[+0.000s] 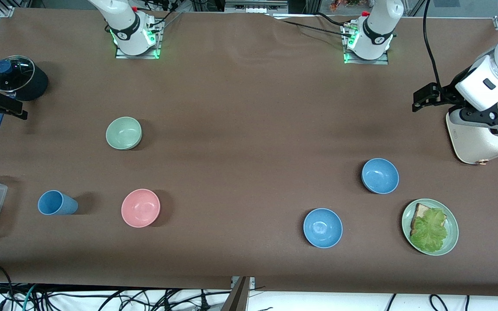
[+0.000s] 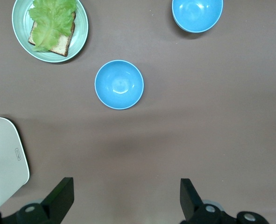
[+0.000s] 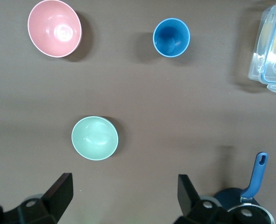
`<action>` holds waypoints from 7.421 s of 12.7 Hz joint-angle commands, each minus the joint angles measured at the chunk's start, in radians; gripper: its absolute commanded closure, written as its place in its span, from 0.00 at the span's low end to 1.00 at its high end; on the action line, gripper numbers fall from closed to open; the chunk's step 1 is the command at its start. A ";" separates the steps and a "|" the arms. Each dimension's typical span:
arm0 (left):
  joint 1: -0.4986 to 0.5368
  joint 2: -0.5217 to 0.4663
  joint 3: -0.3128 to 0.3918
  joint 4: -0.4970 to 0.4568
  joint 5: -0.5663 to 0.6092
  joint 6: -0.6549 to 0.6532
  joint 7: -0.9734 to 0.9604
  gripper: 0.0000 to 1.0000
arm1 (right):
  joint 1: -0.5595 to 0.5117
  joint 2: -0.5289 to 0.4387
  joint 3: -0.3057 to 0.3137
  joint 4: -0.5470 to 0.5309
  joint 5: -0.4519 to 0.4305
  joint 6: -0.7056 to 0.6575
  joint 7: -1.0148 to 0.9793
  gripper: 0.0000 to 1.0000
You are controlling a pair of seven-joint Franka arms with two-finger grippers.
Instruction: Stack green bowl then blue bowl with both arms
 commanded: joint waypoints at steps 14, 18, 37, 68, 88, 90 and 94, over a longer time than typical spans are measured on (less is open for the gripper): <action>0.007 0.015 -0.011 0.036 0.025 -0.025 -0.006 0.00 | -0.014 0.000 0.018 0.005 -0.015 0.008 0.004 0.01; 0.007 0.015 -0.010 0.036 0.025 -0.023 -0.008 0.00 | -0.014 0.000 0.018 0.005 -0.015 0.008 0.004 0.01; 0.005 0.015 -0.011 0.036 0.025 -0.025 -0.008 0.00 | -0.016 0.000 0.016 0.005 -0.017 0.008 0.001 0.01; 0.005 0.015 -0.011 0.038 0.025 -0.025 -0.008 0.00 | -0.016 0.030 0.016 0.005 -0.017 0.006 -0.001 0.01; 0.005 0.015 -0.013 0.038 0.025 -0.025 -0.008 0.00 | -0.025 0.281 0.056 -0.384 0.135 0.374 0.041 0.22; 0.005 0.014 -0.013 0.039 0.025 -0.025 -0.008 0.00 | -0.014 0.287 0.058 -0.421 0.135 0.390 0.041 0.21; 0.005 0.015 -0.013 0.039 0.025 -0.025 -0.008 0.00 | -0.010 0.307 0.056 -0.461 0.135 0.378 0.027 0.20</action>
